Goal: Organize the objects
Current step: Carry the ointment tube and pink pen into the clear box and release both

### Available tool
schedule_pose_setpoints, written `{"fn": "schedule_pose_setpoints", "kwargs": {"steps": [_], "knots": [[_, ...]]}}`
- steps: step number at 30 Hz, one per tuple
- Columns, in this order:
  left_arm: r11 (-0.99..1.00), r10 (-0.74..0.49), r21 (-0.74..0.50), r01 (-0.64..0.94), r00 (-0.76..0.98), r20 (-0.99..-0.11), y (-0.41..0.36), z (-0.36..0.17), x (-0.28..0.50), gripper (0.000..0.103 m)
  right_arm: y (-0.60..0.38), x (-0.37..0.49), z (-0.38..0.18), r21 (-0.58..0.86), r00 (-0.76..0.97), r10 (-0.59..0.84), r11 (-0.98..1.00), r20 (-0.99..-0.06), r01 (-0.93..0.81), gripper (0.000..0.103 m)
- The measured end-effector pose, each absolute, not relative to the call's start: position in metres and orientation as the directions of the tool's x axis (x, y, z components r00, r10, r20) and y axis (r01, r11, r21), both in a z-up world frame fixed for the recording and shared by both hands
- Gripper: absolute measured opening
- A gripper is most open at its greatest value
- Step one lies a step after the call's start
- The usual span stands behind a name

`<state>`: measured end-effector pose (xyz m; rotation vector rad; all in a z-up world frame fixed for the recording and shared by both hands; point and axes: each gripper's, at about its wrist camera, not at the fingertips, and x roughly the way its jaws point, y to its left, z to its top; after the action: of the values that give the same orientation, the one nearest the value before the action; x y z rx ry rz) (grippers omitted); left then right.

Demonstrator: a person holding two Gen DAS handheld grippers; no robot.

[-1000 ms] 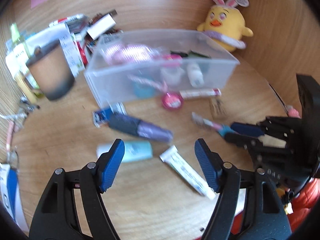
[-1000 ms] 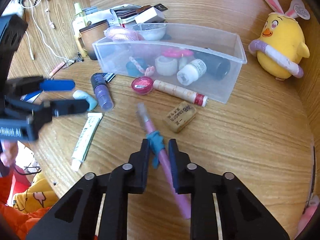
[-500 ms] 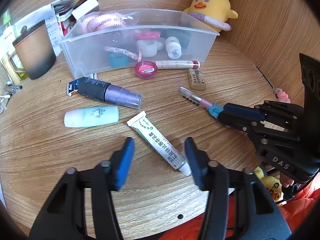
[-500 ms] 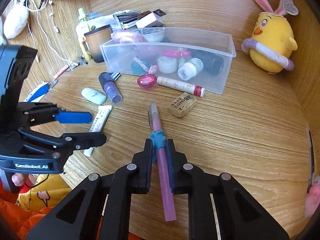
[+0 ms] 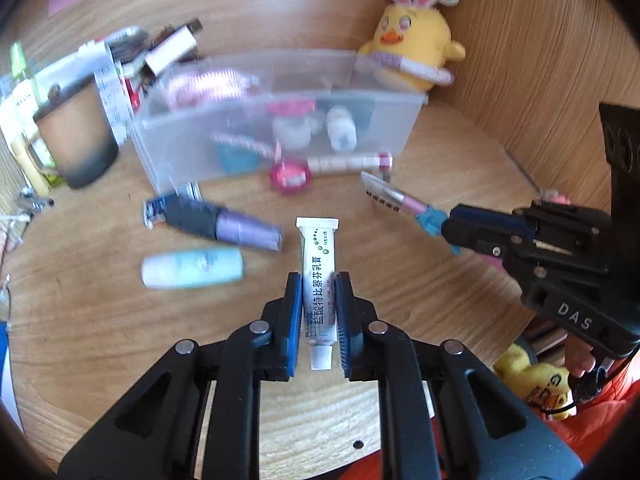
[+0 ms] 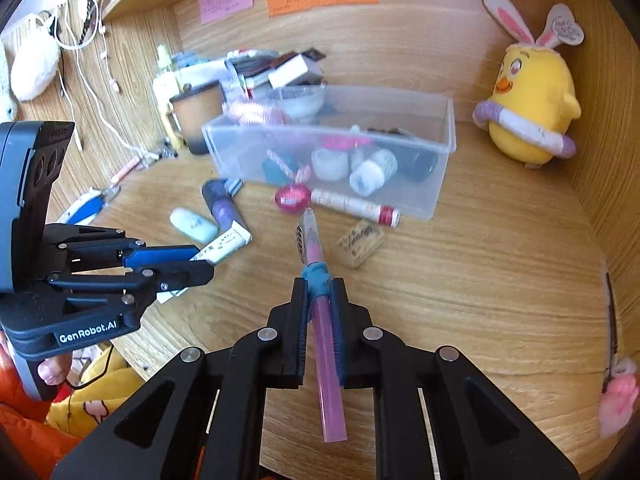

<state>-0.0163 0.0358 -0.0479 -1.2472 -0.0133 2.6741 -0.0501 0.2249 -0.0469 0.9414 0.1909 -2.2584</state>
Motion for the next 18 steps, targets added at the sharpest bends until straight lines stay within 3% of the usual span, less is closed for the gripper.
{"fn": "schedule_pose_setpoints", "kwargs": {"steps": [8,18], "knots": [[-0.987,0.152,-0.068,-0.144,-0.721,-0.676,0.025,-0.01,-0.028,0.015,0.226,-0.06,-0.012,0.123,-0.572,-0.563,-0.768,-0.597,0.628,0.01],[-0.992,0.121,-0.107,-0.067,-0.75,-0.65,-0.017,0.018,-0.063,0.015,0.218,-0.089,0.012,0.106,-0.618,-0.564,-0.779,-0.548,0.618,0.01]]}}
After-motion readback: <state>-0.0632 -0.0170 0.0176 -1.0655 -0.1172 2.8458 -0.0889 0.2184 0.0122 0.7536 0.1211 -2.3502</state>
